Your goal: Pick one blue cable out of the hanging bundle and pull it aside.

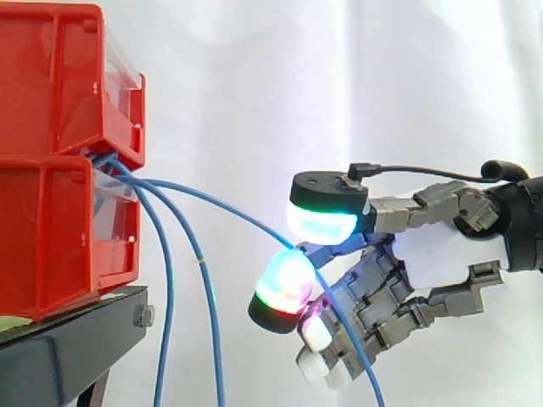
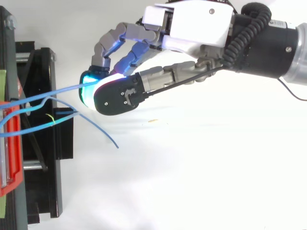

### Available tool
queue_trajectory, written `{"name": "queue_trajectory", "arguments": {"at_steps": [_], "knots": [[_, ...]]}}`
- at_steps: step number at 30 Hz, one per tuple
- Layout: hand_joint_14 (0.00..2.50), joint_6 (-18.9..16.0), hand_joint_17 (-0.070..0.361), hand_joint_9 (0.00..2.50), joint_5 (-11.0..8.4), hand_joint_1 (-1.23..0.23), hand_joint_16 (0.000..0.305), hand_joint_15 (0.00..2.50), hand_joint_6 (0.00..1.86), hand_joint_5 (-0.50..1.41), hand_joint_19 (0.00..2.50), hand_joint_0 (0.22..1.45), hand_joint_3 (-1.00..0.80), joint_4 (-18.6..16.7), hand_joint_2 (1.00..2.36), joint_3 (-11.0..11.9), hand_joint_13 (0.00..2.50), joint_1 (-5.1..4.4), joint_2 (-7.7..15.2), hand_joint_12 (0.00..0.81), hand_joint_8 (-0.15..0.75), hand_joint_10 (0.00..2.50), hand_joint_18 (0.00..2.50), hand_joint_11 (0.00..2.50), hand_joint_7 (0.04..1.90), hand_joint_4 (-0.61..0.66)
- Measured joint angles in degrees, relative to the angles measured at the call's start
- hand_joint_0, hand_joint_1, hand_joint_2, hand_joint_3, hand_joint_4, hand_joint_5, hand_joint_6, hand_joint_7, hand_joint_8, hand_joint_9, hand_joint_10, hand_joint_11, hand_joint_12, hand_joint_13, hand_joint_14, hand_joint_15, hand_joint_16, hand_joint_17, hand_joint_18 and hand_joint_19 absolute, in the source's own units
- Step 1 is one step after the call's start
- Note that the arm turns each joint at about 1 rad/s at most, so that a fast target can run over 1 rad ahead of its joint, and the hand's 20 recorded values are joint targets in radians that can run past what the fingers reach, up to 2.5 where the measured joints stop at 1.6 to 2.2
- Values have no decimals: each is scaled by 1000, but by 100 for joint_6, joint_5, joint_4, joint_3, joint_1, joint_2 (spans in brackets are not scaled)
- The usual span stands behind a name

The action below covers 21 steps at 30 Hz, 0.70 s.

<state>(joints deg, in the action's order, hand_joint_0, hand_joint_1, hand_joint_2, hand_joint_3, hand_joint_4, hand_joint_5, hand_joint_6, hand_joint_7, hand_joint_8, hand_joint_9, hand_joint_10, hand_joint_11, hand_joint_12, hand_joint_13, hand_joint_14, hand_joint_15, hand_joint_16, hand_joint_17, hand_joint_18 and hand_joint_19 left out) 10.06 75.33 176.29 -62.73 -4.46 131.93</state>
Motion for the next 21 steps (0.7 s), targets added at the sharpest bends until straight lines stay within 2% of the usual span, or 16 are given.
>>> {"name": "queue_trajectory", "arguments": {"at_steps": [21], "knots": [[18,-269,117,856,-28,-557,52,460,855,-164,429,578,-347,9,1013,-1,716,-17,63,333,286,18,569,589,767,124]]}}
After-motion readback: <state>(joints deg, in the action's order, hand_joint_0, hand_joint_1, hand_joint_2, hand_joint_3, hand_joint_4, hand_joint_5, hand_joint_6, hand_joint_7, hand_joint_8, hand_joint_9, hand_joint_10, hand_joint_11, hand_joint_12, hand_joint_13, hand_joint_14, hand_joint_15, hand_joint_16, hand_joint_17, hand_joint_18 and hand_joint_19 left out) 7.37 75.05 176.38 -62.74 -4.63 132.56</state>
